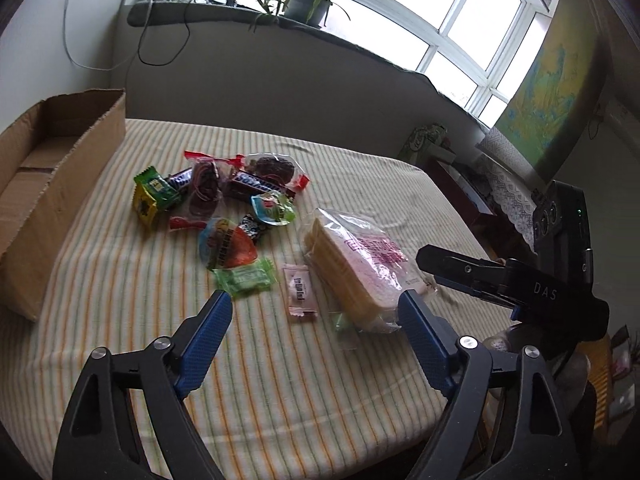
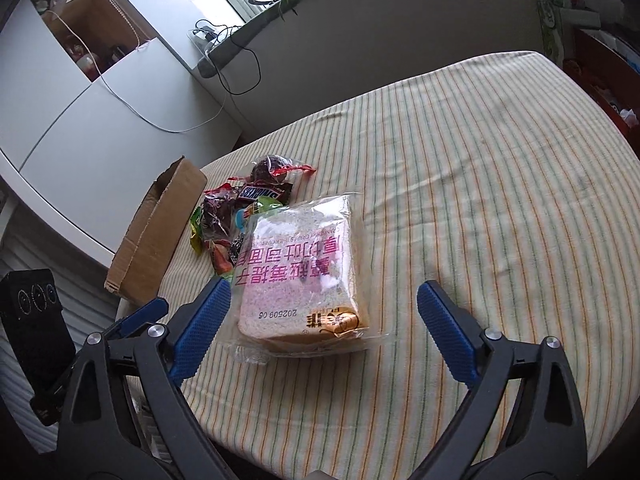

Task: Organize snacks
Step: 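Close the right tool on the bagged bread loaf and lift it, then carry the bread over the cardboard box and release it inside, then move the right tool to the clear green wrapped sweet and grasp it, then grasp the green-and-orange candy bag with the left tool while right carries sweet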

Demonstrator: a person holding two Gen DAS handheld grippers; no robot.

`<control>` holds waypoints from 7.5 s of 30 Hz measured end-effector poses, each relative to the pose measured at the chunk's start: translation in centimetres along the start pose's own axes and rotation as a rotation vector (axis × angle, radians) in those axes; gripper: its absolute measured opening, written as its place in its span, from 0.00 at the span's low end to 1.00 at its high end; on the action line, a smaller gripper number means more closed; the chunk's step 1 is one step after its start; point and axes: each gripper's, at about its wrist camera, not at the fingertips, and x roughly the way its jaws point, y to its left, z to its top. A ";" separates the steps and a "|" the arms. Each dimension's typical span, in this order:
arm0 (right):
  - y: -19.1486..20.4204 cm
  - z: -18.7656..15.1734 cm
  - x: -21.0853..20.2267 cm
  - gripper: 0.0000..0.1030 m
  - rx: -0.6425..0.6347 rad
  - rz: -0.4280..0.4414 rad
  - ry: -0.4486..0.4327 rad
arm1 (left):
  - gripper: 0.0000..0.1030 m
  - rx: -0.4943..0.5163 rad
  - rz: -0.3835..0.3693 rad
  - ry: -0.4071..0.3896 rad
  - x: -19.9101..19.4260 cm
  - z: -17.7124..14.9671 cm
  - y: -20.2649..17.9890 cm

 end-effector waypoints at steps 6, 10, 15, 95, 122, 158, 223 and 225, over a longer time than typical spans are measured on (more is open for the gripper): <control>-1.2 1.0 2.1 0.74 0.029 0.055 0.068 | 0.65 -0.023 -0.060 0.052 2.8 0.6 -0.2; -1.6 1.2 3.1 0.71 0.040 0.089 0.092 | 0.62 -0.021 -0.080 0.062 3.6 0.9 -0.4; -1.7 1.5 3.6 0.65 0.053 0.131 0.117 | 0.55 -0.024 -0.115 0.090 4.8 1.2 -0.8; 32.9 2.6 17.5 0.59 -0.441 0.307 0.271 | 0.51 -0.225 0.162 -0.265 -10.1 3.3 19.6; 29.8 3.0 12.0 0.59 -0.524 0.176 0.149 | 0.51 -0.183 0.277 -0.272 -11.0 3.2 17.8; 10.7 -5.5 4.1 0.60 -0.496 -0.206 0.118 | 0.51 -0.071 0.065 -0.079 -1.5 1.6 6.6; 11.5 -3.1 1.3 0.22 -0.468 -0.177 -0.005 | 0.34 -0.013 0.096 -0.065 1.7 4.4 4.0; 12.1 -2.7 1.6 0.22 -0.478 -0.170 -0.008 | 0.34 -0.019 0.096 -0.081 1.0 4.6 4.3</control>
